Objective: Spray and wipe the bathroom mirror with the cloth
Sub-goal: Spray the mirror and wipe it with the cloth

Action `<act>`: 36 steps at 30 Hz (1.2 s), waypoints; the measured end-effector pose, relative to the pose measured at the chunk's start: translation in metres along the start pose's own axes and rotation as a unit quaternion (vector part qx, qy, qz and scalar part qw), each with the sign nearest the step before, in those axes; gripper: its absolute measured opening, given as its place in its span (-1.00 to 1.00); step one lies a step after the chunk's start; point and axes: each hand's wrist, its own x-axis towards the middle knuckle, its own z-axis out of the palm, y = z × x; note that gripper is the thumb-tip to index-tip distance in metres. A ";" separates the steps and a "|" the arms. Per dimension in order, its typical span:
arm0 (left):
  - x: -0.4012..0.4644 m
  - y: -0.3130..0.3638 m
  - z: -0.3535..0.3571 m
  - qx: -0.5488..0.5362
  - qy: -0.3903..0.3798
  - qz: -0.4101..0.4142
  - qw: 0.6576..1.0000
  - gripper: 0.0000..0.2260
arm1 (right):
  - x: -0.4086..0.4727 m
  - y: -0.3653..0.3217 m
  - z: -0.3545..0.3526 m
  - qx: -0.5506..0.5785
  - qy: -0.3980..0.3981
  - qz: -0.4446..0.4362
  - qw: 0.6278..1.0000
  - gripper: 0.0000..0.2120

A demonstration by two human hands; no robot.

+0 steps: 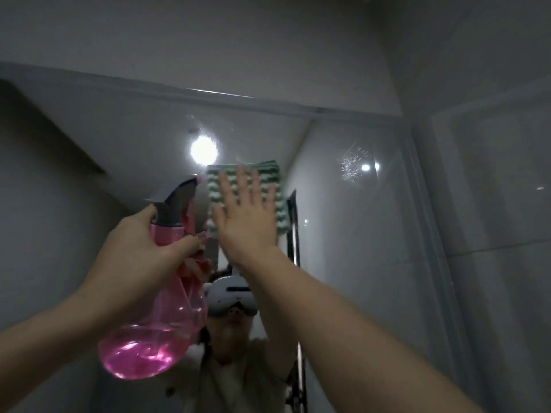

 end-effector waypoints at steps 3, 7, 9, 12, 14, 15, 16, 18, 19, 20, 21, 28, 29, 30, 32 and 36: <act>0.003 -0.004 -0.023 0.023 0.033 -0.008 0.999 -0.81 | 0.005 -0.050 0.011 -0.037 -0.041 -0.119 0.991 -0.47; 0.009 -0.010 -0.032 0.055 0.042 -0.023 0.997 -0.82 | 0.017 -0.048 0.014 -0.046 -0.039 -0.168 0.984 -0.50; 0.011 -0.007 -0.024 0.066 0.046 -0.018 0.997 -0.83 | 0.022 -0.035 0.010 -0.049 -0.040 -0.190 0.980 -0.51; 0.018 -0.001 -0.002 0.062 0.048 -0.005 0.997 -0.84 | 0.032 -0.008 0.001 -0.039 -0.025 -0.178 0.983 -0.52; 0.021 0.004 0.016 0.052 0.044 0.002 0.998 -0.83 | 0.040 0.023 -0.005 -0.038 -0.008 -0.144 0.989 -0.51; 0.022 0.006 0.025 0.046 0.037 0.007 0.998 -0.84 | 0.043 0.042 -0.009 -0.039 0.002 -0.126 0.991 -0.51; 0.023 0.009 0.034 0.039 0.030 0.012 0.999 -0.84 | 0.046 0.062 -0.014 -0.037 0.011 -0.108 0.993 -0.51; 0.024 0.015 0.052 0.028 0.018 0.021 0.999 -0.85 | 0.047 0.100 -0.024 -0.033 0.022 -0.078 0.996 -0.51; 0.026 0.017 0.061 0.024 0.012 0.021 0.999 -0.85 | 0.046 0.118 -0.028 -0.035 0.025 -0.065 0.997 -0.51; 0.026 0.020 0.070 0.018 0.007 0.019 1.000 -0.85 | 0.045 0.134 -0.031 -0.037 0.025 -0.053 0.998 -0.51; 0.028 0.022 0.078 0.009 0.003 0.018 1.000 -0.86 | 0.043 0.150 -0.035 -0.039 0.026 -0.039 0.998 -0.50; 0.031 0.036 0.119 -0.049 -0.008 0.024 0.998 -0.91 | 0.019 0.233 -0.048 -0.022 0.053 0.068 0.996 -0.51; 0.029 0.038 0.123 -0.052 -0.017 0.023 0.998 -0.88 | 0.012 0.244 -0.050 -0.024 0.057 0.086 0.994 -0.51; 0.027 0.039 0.126 -0.051 -0.027 0.022 0.998 -0.87 | 0.005 0.253 -0.050 -0.027 0.060 0.104 0.992 -0.51; 0.024 0.037 0.129 -0.054 -0.052 0.015 0.997 -0.90 | -0.008 0.264 -0.050 -0.028 0.067 0.141 0.987 -0.51; 0.023 0.028 0.118 -0.061 -0.075 0.011 0.995 -0.90 | -0.010 0.240 -0.044 -0.015 0.090 0.234 0.968 -0.50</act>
